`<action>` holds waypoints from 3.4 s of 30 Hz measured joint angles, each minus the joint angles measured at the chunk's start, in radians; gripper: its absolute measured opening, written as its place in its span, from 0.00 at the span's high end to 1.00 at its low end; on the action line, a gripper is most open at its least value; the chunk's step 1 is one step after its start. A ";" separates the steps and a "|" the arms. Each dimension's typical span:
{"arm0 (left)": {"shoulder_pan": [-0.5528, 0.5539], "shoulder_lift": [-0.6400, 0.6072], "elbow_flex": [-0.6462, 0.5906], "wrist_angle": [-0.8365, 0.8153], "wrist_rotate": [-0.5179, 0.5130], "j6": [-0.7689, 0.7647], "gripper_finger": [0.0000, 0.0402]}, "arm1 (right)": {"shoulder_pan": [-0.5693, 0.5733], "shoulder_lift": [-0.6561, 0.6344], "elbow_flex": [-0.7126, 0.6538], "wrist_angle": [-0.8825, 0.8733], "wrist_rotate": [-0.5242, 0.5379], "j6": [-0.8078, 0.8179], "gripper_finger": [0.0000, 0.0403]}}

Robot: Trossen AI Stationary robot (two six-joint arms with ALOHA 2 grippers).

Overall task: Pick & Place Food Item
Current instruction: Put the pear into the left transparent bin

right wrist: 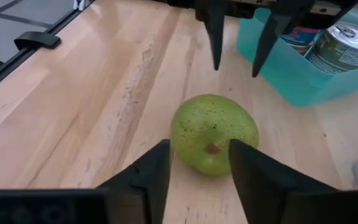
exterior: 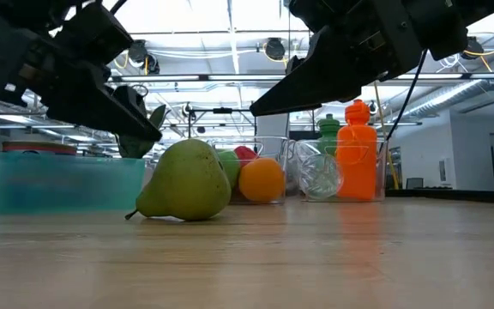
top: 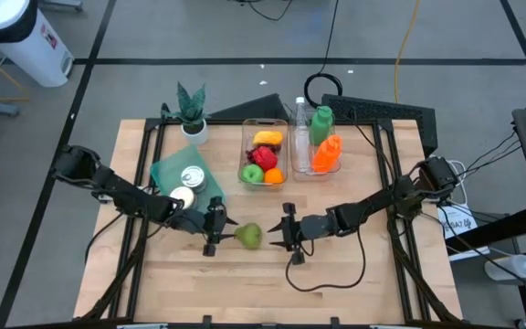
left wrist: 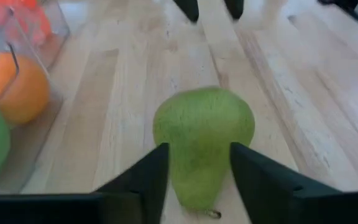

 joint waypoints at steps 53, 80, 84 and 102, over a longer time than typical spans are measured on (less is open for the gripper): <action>0.156 0.318 0.184 -0.187 0.037 -0.110 0.42 | 0.000 0.000 0.001 -0.008 -0.004 0.005 0.57; 0.169 0.279 0.186 -0.161 -0.101 0.009 0.88 | 0.000 0.000 0.001 -0.008 -0.004 0.005 0.59; 0.142 0.235 0.197 -0.170 -0.130 0.014 0.88 | 0.000 0.000 0.001 -0.013 -0.004 0.005 0.59; 0.062 0.127 0.197 -0.232 -0.103 -0.125 0.88 | -0.001 0.000 0.001 -0.043 0.002 0.011 0.59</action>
